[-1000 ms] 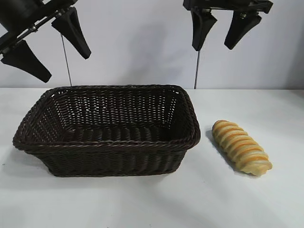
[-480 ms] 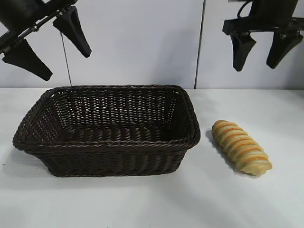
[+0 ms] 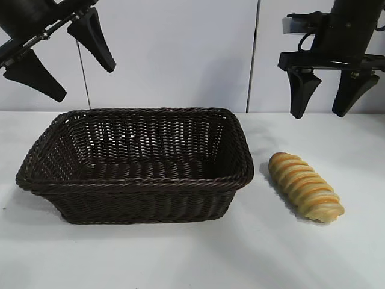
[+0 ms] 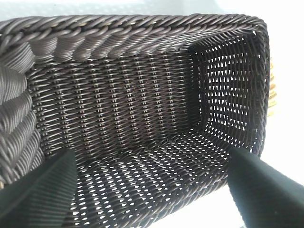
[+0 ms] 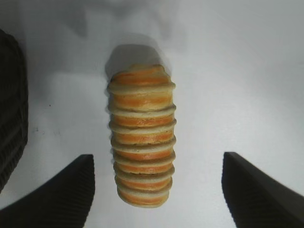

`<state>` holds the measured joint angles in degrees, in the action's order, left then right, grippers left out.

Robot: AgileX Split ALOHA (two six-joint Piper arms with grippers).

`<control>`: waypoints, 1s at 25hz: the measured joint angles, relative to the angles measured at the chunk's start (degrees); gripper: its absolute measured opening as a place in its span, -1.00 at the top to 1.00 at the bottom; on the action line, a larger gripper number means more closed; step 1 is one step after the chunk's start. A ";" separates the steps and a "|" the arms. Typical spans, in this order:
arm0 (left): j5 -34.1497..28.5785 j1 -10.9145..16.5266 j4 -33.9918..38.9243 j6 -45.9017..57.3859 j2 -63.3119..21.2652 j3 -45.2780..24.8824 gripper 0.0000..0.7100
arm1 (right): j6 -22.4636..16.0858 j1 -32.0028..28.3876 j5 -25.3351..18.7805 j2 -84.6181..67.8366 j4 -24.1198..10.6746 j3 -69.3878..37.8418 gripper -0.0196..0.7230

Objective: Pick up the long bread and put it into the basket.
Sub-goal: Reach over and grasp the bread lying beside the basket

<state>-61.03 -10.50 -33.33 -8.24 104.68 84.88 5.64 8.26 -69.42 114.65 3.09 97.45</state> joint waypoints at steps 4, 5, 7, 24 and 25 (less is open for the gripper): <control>0.00 0.00 0.00 0.00 0.00 0.00 -0.76 | 0.27 0.00 0.00 0.00 0.28 0.00 -0.51; 0.00 0.00 0.00 0.00 0.00 0.00 -0.76 | 0.51 0.00 0.00 0.06 0.48 0.00 -0.51; 0.00 0.00 0.00 0.00 0.00 0.00 -0.76 | 0.74 0.00 -0.06 0.49 0.99 0.00 -0.51; 0.59 0.00 0.00 -0.05 0.00 0.00 -0.76 | 2.54 0.00 0.00 9.69 4.15 -0.42 -0.51; 0.74 0.00 0.00 -0.05 0.00 0.00 -0.76 | 2.54 0.00 0.00 10.29 4.15 -0.42 -0.51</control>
<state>-60.29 -10.50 -33.33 -8.30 104.68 84.88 8.19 8.26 -69.42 124.94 7.24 97.03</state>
